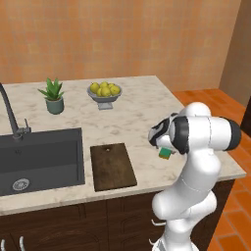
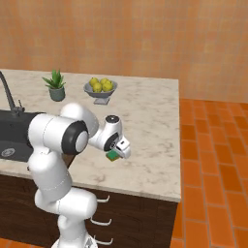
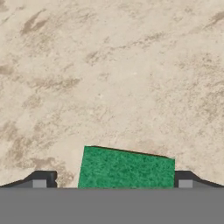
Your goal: Pick up the sponge from the counter and clean the cutting board by briefly scrubbing or pressing down on the cutting board. Once finished, release the sponge.
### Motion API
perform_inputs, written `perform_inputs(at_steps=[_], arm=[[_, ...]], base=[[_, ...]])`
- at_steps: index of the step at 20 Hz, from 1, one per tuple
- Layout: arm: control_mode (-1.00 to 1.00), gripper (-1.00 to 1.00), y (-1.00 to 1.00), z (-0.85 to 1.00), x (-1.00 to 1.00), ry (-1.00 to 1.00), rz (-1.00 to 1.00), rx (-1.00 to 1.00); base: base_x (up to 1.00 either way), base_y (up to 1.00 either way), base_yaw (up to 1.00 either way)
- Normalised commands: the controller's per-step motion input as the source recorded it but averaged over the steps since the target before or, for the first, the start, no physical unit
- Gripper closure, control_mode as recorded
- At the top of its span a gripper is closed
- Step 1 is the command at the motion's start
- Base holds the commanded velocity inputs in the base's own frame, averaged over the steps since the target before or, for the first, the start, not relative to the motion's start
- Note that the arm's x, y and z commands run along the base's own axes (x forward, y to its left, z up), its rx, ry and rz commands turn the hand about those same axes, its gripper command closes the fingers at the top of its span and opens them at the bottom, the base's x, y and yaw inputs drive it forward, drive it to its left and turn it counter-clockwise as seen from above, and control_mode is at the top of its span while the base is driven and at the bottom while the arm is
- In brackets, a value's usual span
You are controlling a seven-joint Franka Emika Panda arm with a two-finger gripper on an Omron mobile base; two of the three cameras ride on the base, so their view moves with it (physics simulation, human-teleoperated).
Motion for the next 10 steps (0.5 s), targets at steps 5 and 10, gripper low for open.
perform_inputs(at_steps=[5, 10], arm=[[-1.0, 1.0, 0.0, -0.36, 0.13, 0.04, 0.03, 0.0], [-1.0, 1.0, 0.0, -0.43, 0.0, 0.04, 0.05, 0.0]], base=[[0.0, 0.0, 0.0], [0.0, 0.0, 0.0]])
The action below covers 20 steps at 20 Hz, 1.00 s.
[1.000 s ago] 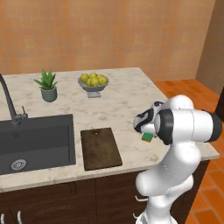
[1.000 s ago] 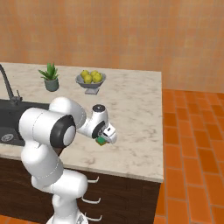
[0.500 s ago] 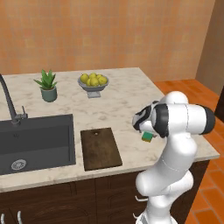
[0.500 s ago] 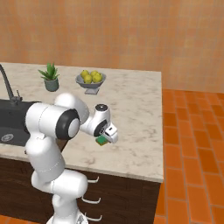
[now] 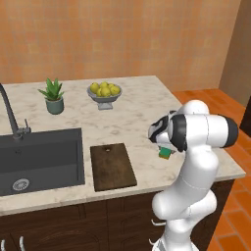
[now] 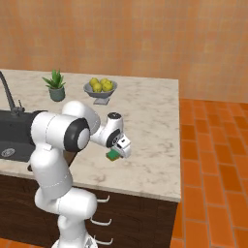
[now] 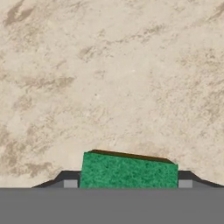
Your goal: Pick up the sponge from the counter and clean the cutting board by briefly scrubbing or pressing down on the cutting board. Once finished, release the sponge.
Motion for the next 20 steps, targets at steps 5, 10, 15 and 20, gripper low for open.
perform_inputs(at_steps=[5, 10, 15, 20], arm=[[-1.0, 1.0, 0.0, 0.15, -0.36, -0.02, 0.23, 0.01], [-1.0, 1.0, 0.27, 0.51, -0.25, -0.04, 0.65, 0.1], [-1.0, 1.0, 0.54, 0.48, 0.02, 0.01, 0.71, 0.16], [-1.0, 1.0, 1.0, 0.01, 0.0, 0.0, 0.54, 0.04]], base=[[0.0, 0.0, 0.0], [0.0, 0.0, 0.0], [0.0, 0.0, 0.0], [0.0, 0.0, 0.0]])
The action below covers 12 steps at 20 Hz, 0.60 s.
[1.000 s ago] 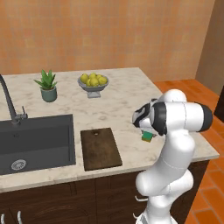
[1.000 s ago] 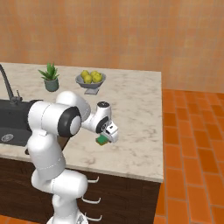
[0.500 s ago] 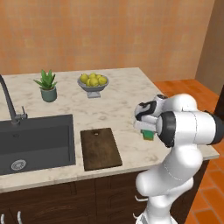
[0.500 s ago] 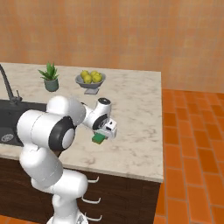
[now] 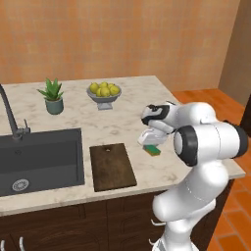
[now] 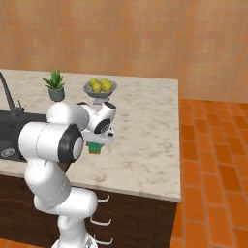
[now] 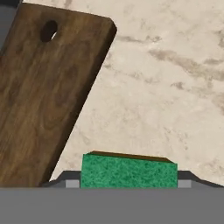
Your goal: Pick up the sponge from the counter and clean the cutting board by briefly scrubbing or pressing down on the cutting board. Once finished, release the sponge.
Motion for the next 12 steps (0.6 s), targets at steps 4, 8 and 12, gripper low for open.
perform_inputs(at_steps=[4, 8, 12], arm=[[-1.0, 1.0, 1.0, 0.0, -0.38, -0.01, 0.26, -0.01], [-1.0, 1.0, 0.74, 0.0, -1.0, -0.1, 0.03, 0.0], [-1.0, 1.0, 0.36, -0.03, -0.82, -0.04, 0.0, 0.0]], base=[[0.0, 0.0, 0.0], [0.0, 0.0, 0.0], [0.0, 0.0, 0.0]])
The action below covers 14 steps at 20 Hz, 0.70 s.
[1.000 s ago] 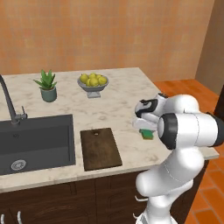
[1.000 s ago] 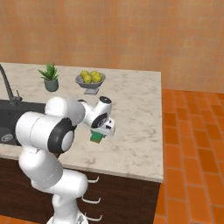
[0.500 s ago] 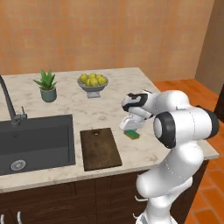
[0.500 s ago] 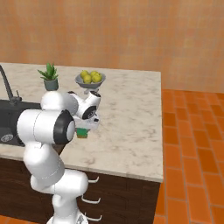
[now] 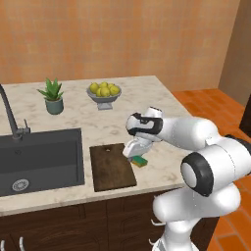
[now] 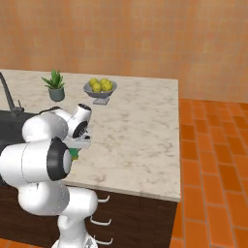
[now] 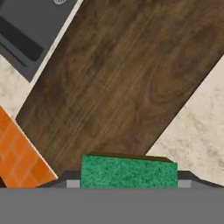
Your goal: Pick up the sponge from the counter and clean the cutting board by briefly scrubbing or pressing down on the cutting board. Once finished, release the sponge.
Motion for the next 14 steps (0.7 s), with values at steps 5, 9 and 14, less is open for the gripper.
perform_inputs(at_steps=[5, 9, 14], arm=[[-1.0, 1.0, 0.48, -0.2, -0.23, 0.02, 0.0, 0.0], [-1.0, 1.0, 0.52, -0.36, 0.0, 0.02, 0.0, 0.0], [-1.0, 1.0, 0.33, -0.35, -0.02, 0.0, 0.0, -0.03]], base=[[0.0, 0.0, 0.0], [0.0, 0.0, 0.0], [0.0, 0.0, 0.0]])
